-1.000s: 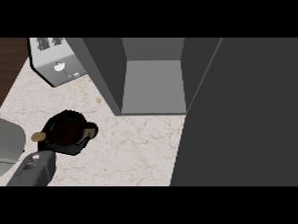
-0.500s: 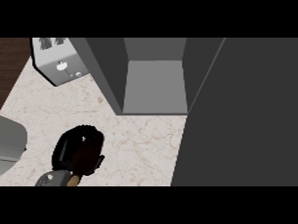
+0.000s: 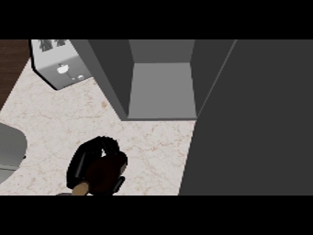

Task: Pick up the wine, place it into the cabinet and close the cabinet

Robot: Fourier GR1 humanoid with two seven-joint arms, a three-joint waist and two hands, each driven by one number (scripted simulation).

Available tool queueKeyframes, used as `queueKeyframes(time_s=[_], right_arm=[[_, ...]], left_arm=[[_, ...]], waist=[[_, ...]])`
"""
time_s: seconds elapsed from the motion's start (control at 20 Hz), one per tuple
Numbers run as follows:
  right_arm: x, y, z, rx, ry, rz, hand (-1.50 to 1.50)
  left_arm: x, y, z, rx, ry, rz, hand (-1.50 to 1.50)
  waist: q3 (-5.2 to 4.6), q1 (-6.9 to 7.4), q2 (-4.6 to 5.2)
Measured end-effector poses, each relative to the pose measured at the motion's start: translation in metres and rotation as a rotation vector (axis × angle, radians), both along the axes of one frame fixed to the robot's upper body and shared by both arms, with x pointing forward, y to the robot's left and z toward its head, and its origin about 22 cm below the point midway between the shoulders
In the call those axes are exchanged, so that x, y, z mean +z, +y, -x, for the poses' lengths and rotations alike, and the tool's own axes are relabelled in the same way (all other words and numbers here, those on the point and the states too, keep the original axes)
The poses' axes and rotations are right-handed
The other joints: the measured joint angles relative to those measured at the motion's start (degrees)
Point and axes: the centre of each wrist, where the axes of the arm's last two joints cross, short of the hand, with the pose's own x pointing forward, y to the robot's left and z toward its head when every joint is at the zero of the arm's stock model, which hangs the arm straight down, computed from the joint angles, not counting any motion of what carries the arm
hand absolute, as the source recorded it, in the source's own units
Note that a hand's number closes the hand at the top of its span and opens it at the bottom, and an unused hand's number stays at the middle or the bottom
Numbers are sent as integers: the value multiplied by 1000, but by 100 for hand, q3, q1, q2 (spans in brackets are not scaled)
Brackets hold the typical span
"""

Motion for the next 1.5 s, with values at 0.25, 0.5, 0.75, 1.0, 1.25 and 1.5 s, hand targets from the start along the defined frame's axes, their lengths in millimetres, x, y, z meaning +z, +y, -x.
queueKeyframes(time_s=[0.25, 0.5, 0.75, 1.0, 1.25, 1.5], right_arm=[[-3, -2, 2, -2, -3, 13, -150], [-5, -6, 3, -8, -14, 27, -150], [-7, -9, 5, -20, -8, 32, -150], [-9, -11, 6, -24, -12, 40, -150], [-12, -12, 8, -24, -18, 39, -150], [-13, -14, 9, -27, -24, 43, -150]], left_arm=[[28, -26, 2, -1, -12, -14, 150], [49, -44, -2, 51, -41, -43, 150], [65, -56, -9, 111, -62, -80, 150], [74, -68, -28, 148, -71, -124, 150], [78, -66, -54, 157, -68, -169, 150], [78, -75, -76, 148, -65, -197, 150]], waist=[[-3, -23, 9], [-4, -49, 16], [-7, -68, 18], [-7, -89, 28], [-8, -110, 33], [-9, -127, 41]])
